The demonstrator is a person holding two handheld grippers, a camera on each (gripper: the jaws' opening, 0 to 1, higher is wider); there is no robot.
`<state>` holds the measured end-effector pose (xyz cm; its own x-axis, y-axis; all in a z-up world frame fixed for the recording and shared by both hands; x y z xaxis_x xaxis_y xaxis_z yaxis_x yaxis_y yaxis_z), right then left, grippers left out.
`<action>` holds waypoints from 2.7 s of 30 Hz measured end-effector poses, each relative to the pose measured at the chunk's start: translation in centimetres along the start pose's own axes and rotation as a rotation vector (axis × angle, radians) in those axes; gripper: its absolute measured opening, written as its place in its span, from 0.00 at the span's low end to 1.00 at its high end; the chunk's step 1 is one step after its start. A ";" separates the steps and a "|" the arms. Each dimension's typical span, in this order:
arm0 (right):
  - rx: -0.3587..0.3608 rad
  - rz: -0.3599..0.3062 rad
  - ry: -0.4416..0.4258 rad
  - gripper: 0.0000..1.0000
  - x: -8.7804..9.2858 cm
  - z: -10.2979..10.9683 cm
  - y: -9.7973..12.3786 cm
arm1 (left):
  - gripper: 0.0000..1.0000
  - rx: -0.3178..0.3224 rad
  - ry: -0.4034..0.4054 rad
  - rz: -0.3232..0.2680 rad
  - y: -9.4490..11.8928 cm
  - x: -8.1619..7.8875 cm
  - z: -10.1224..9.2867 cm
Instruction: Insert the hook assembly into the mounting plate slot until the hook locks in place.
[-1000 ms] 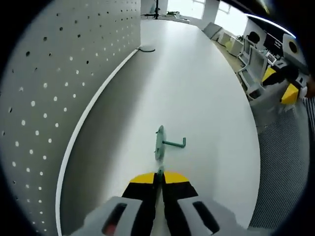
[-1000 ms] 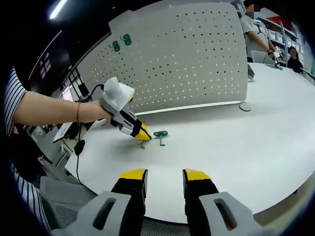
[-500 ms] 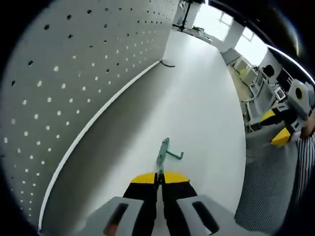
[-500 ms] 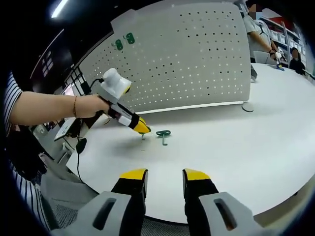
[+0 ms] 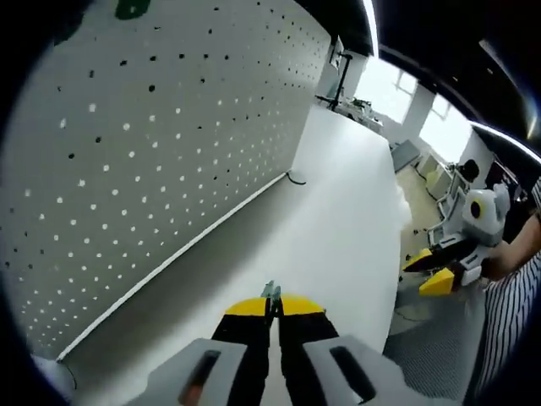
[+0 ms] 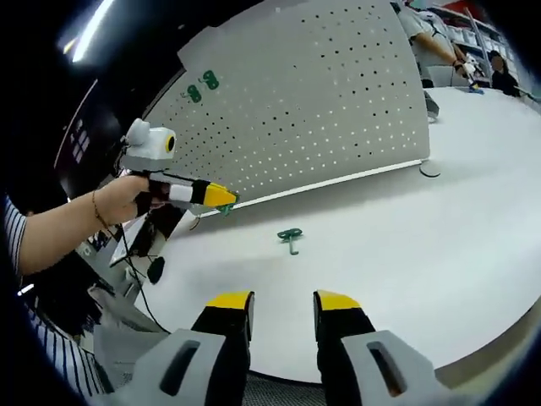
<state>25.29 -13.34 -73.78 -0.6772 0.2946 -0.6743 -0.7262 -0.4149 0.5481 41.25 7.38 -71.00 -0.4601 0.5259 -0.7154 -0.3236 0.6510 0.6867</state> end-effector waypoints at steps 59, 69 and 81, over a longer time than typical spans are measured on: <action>-0.353 0.017 0.097 0.15 -1.5 11.3 -2.6 | 0.01 -0.040 0.488 -0.454 6.5 5.7 -8.4; -0.336 -0.013 0.143 0.14 -2.3 11.3 -2.6 | 0.02 -0.008 0.518 -0.510 6.6 4.8 -8.5; -0.338 -0.022 0.176 0.09 -2.5 11.5 -2.8 | 0.02 0.010 0.533 -0.535 6.7 4.5 -8.8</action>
<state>27.62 -3.02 -67.98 -0.6096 0.1661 -0.7751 -0.6404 -0.6795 0.3580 29.74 9.30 -68.52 -0.5811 -0.1974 -0.7895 -0.6086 0.7495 0.2605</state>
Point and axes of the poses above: the point that each gripper's makers call its tool centre point, and the gripper's own axes: y roughly backward along the fingers, z roughly to its left, x roughly out of its underside, the point moved 8 cm from there along y, roughly backward along the fingers, and after that the axes turned 8 degrees about -y, right-handed, at the moved point
